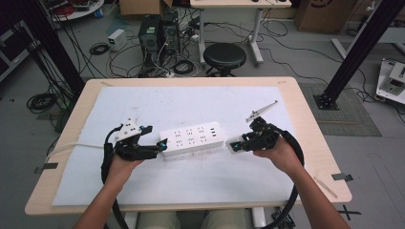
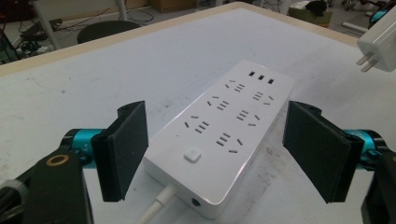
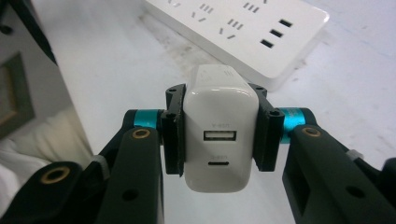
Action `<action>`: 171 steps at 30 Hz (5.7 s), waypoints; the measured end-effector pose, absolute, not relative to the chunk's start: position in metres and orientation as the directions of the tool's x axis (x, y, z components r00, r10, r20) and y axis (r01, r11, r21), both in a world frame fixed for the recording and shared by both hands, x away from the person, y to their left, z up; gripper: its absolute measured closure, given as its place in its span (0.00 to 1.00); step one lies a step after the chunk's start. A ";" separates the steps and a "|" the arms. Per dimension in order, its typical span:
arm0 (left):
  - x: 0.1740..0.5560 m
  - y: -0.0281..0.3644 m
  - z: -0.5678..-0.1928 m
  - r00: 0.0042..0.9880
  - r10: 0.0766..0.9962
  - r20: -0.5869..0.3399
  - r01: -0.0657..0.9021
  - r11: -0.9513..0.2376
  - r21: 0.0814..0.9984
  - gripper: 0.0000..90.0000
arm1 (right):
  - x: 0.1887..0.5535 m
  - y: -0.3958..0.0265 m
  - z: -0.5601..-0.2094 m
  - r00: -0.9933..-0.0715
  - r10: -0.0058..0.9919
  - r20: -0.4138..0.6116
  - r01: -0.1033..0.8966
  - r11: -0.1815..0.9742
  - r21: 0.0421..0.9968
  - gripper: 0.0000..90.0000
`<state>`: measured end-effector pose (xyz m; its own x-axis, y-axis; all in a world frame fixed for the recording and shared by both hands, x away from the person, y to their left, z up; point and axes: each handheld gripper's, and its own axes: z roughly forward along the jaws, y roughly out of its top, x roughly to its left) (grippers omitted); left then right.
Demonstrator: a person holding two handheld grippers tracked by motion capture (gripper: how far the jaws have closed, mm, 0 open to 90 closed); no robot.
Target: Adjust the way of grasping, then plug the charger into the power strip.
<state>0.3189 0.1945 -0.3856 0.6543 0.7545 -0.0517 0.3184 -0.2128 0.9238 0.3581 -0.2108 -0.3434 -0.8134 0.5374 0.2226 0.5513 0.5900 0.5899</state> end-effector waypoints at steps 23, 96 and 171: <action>0.307 0.227 -0.385 0.585 0.810 -0.050 0.319 -0.172 0.932 0.25 | 0.364 -0.221 -0.322 -0.849 0.529 0.022 0.468 0.730 0.498 0.70; 0.310 0.255 -0.411 0.614 0.789 -0.003 0.246 -0.188 0.951 0.25 | 0.467 -0.093 -0.337 -0.995 0.056 -0.088 0.023 0.941 0.338 0.70; 0.316 0.257 -0.416 0.602 0.798 -0.031 0.266 -0.164 0.950 0.25 | 0.470 -0.033 -0.353 -0.983 -0.134 -0.122 -0.143 0.987 0.069 0.71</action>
